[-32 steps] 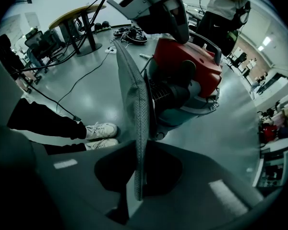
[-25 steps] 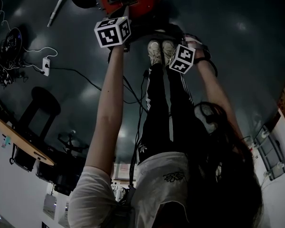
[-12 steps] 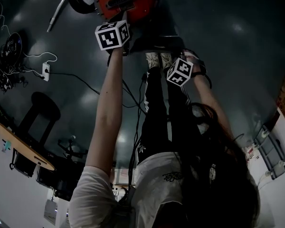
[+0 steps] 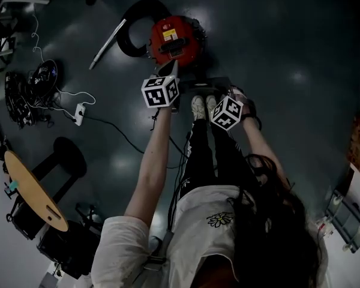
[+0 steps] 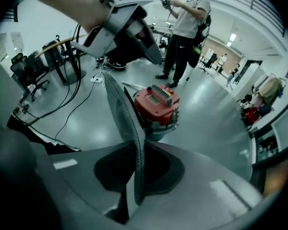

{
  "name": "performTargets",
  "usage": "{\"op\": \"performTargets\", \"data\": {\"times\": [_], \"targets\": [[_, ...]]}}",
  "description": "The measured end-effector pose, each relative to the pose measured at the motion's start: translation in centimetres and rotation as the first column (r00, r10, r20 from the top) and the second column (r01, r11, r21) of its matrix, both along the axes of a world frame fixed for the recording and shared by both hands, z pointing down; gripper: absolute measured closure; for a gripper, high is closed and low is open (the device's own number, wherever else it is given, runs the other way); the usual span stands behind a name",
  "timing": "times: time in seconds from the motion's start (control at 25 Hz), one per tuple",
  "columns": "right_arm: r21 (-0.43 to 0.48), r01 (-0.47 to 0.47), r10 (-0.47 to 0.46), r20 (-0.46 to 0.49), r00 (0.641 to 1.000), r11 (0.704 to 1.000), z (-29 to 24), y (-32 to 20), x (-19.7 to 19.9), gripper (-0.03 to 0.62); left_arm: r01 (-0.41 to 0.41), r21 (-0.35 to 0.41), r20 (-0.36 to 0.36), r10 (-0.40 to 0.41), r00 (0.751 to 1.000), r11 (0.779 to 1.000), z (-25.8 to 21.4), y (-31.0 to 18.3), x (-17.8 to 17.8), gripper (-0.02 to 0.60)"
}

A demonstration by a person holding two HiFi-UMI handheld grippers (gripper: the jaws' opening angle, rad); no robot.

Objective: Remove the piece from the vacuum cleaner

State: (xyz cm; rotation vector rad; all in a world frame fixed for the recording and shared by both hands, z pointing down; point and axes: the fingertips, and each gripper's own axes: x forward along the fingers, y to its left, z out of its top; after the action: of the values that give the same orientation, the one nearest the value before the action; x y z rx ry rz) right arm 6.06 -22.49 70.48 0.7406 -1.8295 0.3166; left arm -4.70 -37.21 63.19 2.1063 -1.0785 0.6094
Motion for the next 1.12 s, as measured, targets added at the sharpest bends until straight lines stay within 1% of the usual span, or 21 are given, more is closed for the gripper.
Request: {"op": "performTargets", "data": {"times": [0.12, 0.2, 0.24, 0.32, 0.4, 0.52, 0.64, 0.68, 0.76, 0.84, 1.0, 1.12], "targets": [[0.117, -0.055, 0.049, 0.052, 0.997, 0.992, -7.2, -4.1, 0.4, 0.559, 0.046, 0.125, -0.046, -0.04, 0.998, 0.991, -8.0, -1.0, 0.1, 0.58], [0.185, -0.097, 0.079, 0.099, 0.992, 0.978, -12.3, -6.6, 0.8, 0.559, 0.08, 0.218, -0.069, -0.067, 0.995, 0.973, -13.9, -1.7, 0.3, 0.581], [0.218, -0.125, 0.098, 0.129, 0.987, 0.968, -15.2, -7.9, 1.0, 0.559, 0.1, 0.266, -0.084, -0.08, 0.993, 0.959, -17.1, -2.1, 0.4, 0.581], [0.273, -0.196, 0.143, 0.202, 0.969, 0.942, -21.4, -10.2, 1.3, 0.557, 0.135, 0.359, -0.115, -0.1, 0.988, 0.924, -23.7, -2.7, 0.5, 0.581], [0.317, -0.264, 0.175, 0.284, 0.943, 0.911, -26.9, -11.7, 0.8, 0.557, 0.158, 0.446, -0.138, -0.107, 0.985, 0.881, -29.2, -2.8, 0.3, 0.581], [0.403, -0.329, 0.168, 0.385, 0.908, 0.854, -33.5, -13.8, 0.0, 0.556, 0.182, 0.56, -0.166, -0.106, 0.981, 0.808, -35.2, -3.0, 0.0, 0.581], [0.458, -0.398, 0.158, 0.478, 0.864, 0.795, -39.8, -15.0, -0.1, 0.554, 0.209, 0.64, -0.201, -0.101, 0.974, 0.739, -40.3, -2.5, -0.4, 0.581], [0.477, -0.411, 0.146, 0.498, 0.855, 0.777, -41.7, -15.3, -0.1, 0.554, 0.215, 0.663, -0.208, -0.1, 0.973, 0.717, -41.8, -2.3, -0.5, 0.581], [0.525, -0.408, 0.106, 0.512, 0.852, 0.747, -44.9, -16.0, -0.5, 0.554, 0.217, 0.705, -0.206, -0.097, 0.974, 0.676, -43.8, -2.0, -0.7, 0.581], [0.571, -0.397, 0.069, 0.51, 0.858, 0.718, -47.1, -16.5, -1.2, 0.557, 0.206, 0.736, -0.191, -0.094, 0.977, 0.645, -44.8, -1.6, -0.9, 0.581], [0.615, -0.398, 0.031, 0.519, 0.854, 0.681, -49.4, -15.8, -2.7, 0.559, 0.19, 0.772, -0.168, -0.093, 0.981, 0.607, -45.5, -0.1, -1.4, 0.58], [0.624, -0.412, 0.019, 0.537, 0.843, 0.664, -50.2, -15.3, -3.3, 0.559, 0.19, 0.788, -0.167, -0.093, 0.982, 0.586, -46.2, 0.4, -1.8, 0.581]]}}
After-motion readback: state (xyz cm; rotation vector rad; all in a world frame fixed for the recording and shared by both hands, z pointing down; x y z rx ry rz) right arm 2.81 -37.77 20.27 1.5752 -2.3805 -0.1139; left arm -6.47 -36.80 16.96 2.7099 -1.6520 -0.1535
